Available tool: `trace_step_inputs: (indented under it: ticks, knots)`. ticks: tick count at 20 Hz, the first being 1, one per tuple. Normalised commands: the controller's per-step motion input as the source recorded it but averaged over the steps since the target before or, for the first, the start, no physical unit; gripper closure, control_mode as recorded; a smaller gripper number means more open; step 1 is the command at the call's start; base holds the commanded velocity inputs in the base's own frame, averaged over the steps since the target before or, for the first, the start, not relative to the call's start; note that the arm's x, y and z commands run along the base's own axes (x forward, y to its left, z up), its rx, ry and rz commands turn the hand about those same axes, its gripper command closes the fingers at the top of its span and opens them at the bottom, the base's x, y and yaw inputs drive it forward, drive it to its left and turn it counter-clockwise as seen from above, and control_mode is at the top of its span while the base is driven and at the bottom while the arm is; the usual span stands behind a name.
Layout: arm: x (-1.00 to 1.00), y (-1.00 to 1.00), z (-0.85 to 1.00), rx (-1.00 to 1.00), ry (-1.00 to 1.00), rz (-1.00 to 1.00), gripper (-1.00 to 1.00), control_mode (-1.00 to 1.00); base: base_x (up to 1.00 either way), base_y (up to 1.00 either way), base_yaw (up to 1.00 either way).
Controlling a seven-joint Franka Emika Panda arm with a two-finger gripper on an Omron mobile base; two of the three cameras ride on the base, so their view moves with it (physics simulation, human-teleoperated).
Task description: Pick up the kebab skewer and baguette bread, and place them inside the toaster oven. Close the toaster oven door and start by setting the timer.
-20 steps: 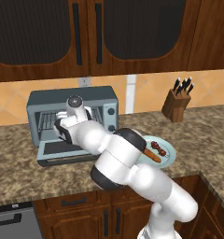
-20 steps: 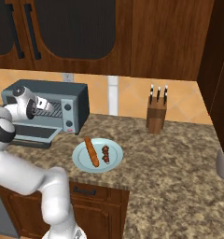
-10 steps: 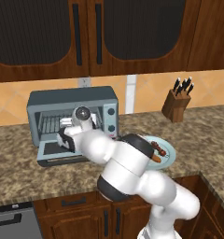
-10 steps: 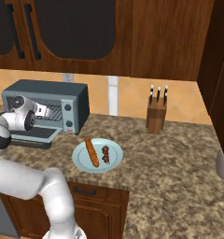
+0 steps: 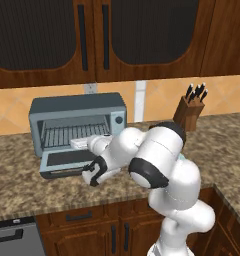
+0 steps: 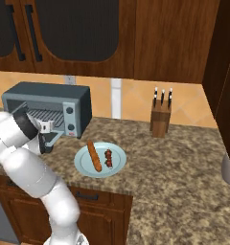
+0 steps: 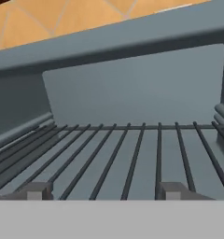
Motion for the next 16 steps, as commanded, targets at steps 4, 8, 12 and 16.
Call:
trace_step_inputs:
  ticks: [4, 8, 12, 16]
  knots:
    - [-0.79, 0.2, -0.29, 0.0, 0.6, -0.1, -1.0, -1.0, 0.0, 0.0, 0.0]
    - [-0.87, 0.29, -0.17, 0.0, 0.66, -0.13, -1.0, -1.0, 0.0, 0.0, 0.0]
    - [-0.96, 0.31, -0.1, 0.0, 0.7, -0.18, -1.0, -1.0, 0.0, 0.0, 0.0]
    - [-0.92, 0.21, -0.04, 0.0, 0.64, -0.24, -1.0, -1.0, 0.0, 0.0, 0.0]
